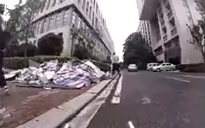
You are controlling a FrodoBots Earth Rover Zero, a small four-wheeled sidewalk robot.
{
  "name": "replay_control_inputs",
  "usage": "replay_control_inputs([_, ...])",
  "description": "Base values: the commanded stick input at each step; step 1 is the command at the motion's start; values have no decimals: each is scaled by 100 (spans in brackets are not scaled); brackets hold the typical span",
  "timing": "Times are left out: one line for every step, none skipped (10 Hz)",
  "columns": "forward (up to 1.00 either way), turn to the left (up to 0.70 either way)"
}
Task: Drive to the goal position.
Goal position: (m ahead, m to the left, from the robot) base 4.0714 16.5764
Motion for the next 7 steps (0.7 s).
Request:
replay_control_inputs([45,27])
replay_control_inputs([45,27])
replay_control_inputs([45,27])
replay_control_inputs([13,40])
replay_control_inputs([0,45])
replay_control_inputs([0,45])
replay_control_inputs([0,45])
